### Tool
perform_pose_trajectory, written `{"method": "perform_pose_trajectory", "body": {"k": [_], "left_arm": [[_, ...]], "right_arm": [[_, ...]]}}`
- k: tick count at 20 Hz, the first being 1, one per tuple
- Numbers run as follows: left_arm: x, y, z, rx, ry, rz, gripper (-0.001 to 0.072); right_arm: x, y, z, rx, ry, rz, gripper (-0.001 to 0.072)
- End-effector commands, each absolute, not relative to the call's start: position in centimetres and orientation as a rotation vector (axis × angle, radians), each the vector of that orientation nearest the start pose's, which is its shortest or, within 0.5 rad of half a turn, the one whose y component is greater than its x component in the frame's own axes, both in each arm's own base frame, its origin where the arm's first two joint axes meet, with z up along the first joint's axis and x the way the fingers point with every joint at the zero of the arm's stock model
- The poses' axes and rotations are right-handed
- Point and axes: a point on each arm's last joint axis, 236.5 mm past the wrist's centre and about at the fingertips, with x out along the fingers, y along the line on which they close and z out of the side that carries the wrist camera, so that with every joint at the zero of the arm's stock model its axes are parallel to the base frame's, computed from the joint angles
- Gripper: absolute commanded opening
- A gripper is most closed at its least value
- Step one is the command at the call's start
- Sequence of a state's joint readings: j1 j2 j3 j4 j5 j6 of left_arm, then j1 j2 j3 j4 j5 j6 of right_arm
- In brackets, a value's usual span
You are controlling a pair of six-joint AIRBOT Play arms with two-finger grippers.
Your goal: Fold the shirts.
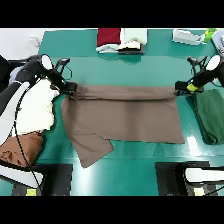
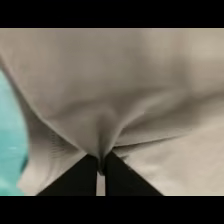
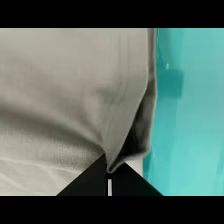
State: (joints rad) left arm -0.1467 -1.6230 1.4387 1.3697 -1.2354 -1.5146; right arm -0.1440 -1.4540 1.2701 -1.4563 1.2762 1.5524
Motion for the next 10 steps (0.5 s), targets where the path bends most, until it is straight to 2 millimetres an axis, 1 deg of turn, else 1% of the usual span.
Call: {"method": "perform_pose_trajectory", "body": {"k": [1, 2, 3, 4, 5, 6, 7, 8, 9, 10], "left_arm": [[41.8, -11.7, -5.4, -0.092, 1.435, -0.286, 0.0025], [41.5, -11.6, -5.4, -0.093, 1.446, -0.286, 0.0026], [41.2, -11.6, -5.4, -0.09, 1.459, -0.287, 0.0029], [41.0, -11.4, -5.1, -0.082, 1.463, -0.281, 0.0231], [40.7, -11.0, -4.4, -0.074, 1.461, -0.267, 0.0383], [40.6, -10.4, -3.2, -0.058, 1.443, -0.248, 0.0364], [40.3, -9.9, -1.8, -0.045, 1.423, -0.234, 0.0364], [39.8, -9.3, -0.4, -0.035, 1.403, -0.209, 0.0364], [38.9, -9.0, 0.7, -0.037, 1.383, -0.203, 0.0364], [37.4, -8.8, 1.3, -0.049, 1.374, -0.195, 0.0364]], "right_arm": [[36.4, -1.5, -5.4, 0.264, 1.477, -0.028, 0.0019], [36.4, -1.1, -5.5, 0.282, 1.476, -0.019, 0.0152], [36.6, -1.0, -5.2, 0.29, 1.468, -0.014, 0.0323], [37.0, -1.1, -4.5, 0.284, 1.452, -0.014, 0.0346], [37.4, -1.3, -3.2, 0.281, 1.428, -0.013, 0.0346], [37.5, -1.6, -1.8, 0.277, 1.4, -0.018, 0.0346], [37.1, -2.1, -0.3, 0.275, 1.373, -0.028, 0.0347], [36.2, -2.7, 0.6, 0.284, 1.36, -0.043, 0.0347], [34.4, -3.2, 1.0, 0.301, 1.372, -0.059, 0.0347], [32.3, -3.7, 0.9, 0.313, 1.403, -0.069, 0.037]]}}
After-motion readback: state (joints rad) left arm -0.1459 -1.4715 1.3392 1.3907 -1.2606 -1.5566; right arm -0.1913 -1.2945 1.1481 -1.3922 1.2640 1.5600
